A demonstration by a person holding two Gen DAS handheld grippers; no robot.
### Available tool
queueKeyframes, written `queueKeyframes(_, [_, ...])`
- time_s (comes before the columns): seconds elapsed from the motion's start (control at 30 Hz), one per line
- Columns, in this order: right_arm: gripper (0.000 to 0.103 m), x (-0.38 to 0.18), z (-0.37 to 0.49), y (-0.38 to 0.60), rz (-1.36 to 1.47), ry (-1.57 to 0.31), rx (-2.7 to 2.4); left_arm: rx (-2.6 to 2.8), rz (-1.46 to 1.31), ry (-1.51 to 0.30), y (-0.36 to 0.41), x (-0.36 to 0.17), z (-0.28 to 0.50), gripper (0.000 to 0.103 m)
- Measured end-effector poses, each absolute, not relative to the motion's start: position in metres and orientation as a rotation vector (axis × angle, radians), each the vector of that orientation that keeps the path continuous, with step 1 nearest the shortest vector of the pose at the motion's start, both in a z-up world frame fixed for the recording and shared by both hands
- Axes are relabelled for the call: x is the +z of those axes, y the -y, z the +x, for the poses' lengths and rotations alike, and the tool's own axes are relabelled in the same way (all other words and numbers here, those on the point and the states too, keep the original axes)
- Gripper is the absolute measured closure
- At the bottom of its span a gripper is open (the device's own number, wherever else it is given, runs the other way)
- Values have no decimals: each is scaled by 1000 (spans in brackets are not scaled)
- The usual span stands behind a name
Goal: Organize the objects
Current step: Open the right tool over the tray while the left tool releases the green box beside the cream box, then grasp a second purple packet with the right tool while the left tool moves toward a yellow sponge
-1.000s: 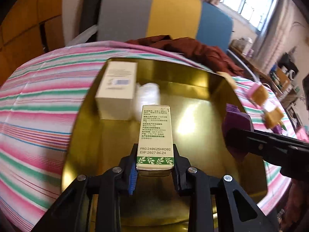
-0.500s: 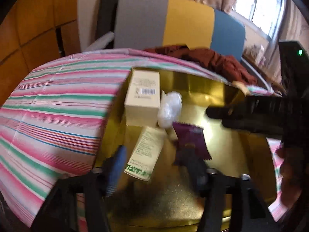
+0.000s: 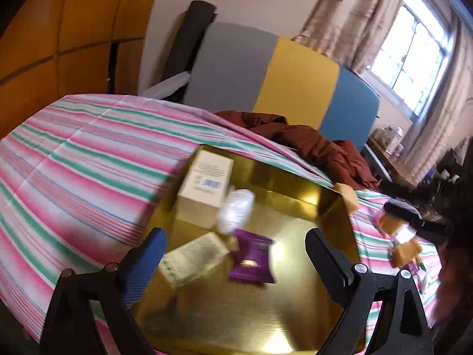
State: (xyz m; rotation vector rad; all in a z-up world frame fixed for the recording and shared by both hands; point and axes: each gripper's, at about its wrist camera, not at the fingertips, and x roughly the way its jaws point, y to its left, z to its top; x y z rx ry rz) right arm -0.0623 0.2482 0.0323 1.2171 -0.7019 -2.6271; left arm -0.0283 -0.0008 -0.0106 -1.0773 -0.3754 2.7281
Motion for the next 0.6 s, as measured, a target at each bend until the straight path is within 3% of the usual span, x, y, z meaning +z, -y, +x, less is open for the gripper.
queueKeyframes(0.23, [55, 11, -13, -311, 1227, 795, -2751, 2655, -1024, 290, -47, 5, -19, 0])
queueKeyframes(0.6, [55, -22, 61, -412, 1258, 929, -2969, 2486, -1028, 128, -138, 10, 1, 0])
